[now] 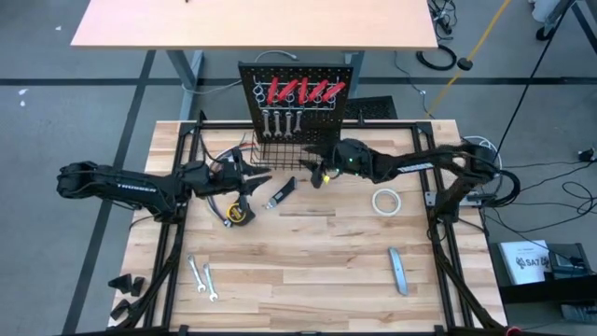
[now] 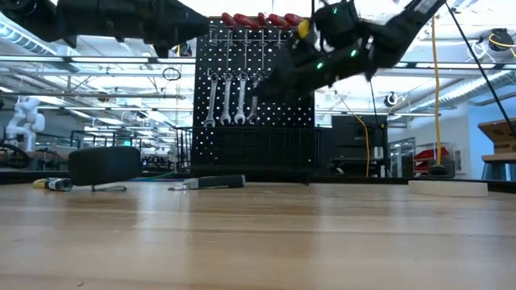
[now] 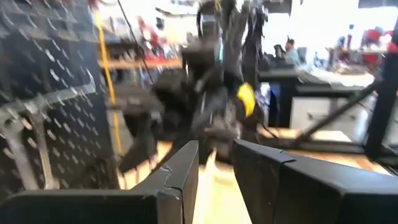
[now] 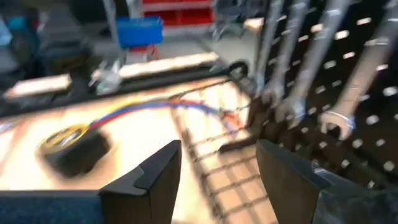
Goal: Hang tools onto peg board
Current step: Hang the right wrench on the peg board
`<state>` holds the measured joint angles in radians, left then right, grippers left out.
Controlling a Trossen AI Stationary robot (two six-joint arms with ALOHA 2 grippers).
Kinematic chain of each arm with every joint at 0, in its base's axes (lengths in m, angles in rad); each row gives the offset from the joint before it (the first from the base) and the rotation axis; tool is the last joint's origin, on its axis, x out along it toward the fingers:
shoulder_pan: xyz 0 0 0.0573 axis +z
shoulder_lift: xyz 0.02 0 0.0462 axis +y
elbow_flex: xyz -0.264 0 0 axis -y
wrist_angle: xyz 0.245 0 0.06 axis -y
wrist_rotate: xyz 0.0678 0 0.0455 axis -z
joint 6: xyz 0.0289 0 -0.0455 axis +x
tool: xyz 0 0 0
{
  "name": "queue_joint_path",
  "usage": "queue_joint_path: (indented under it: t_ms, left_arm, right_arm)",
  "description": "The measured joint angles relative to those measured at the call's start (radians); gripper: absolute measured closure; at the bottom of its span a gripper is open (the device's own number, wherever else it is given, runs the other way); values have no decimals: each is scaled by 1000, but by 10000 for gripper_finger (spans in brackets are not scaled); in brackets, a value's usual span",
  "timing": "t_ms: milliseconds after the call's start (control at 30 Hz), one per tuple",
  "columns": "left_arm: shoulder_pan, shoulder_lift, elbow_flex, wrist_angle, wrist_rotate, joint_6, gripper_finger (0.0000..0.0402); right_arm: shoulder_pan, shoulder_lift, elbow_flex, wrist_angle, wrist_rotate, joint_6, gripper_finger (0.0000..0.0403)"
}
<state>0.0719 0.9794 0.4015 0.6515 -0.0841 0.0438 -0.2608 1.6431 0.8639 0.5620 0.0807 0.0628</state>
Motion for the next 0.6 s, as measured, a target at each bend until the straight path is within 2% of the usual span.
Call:
queue_joint_path:
  t_ms: [133, 233, 300, 367, 467, 600]
  left_arm:
    - [-1, 0, 0, -107, 14, -83, 298]
    - [-22, 0, 0, -165, 91, -169, 298]
    - [-62, 0, 14, -230, 142, -183, 298]
    - [-125, -1, 48, -320, 137, -193, 299]
    - [-227, -2, 129, -522, 80, -228, 301]
    - [-360, -2, 257, -918, 22, -420, 301]
  right_arm:
    - [81, -100, 1, -229, -1, 5, 203]
    - [167, -149, 1, -375, -6, 43, 204]
    - [228, -165, 1, -425, -8, 69, 204]
    - [290, -167, 1, -445, -8, 91, 204]
    - [373, -166, 1, -442, -8, 99, 204]
    - [450, -166, 1, -424, -3, 100, 204]
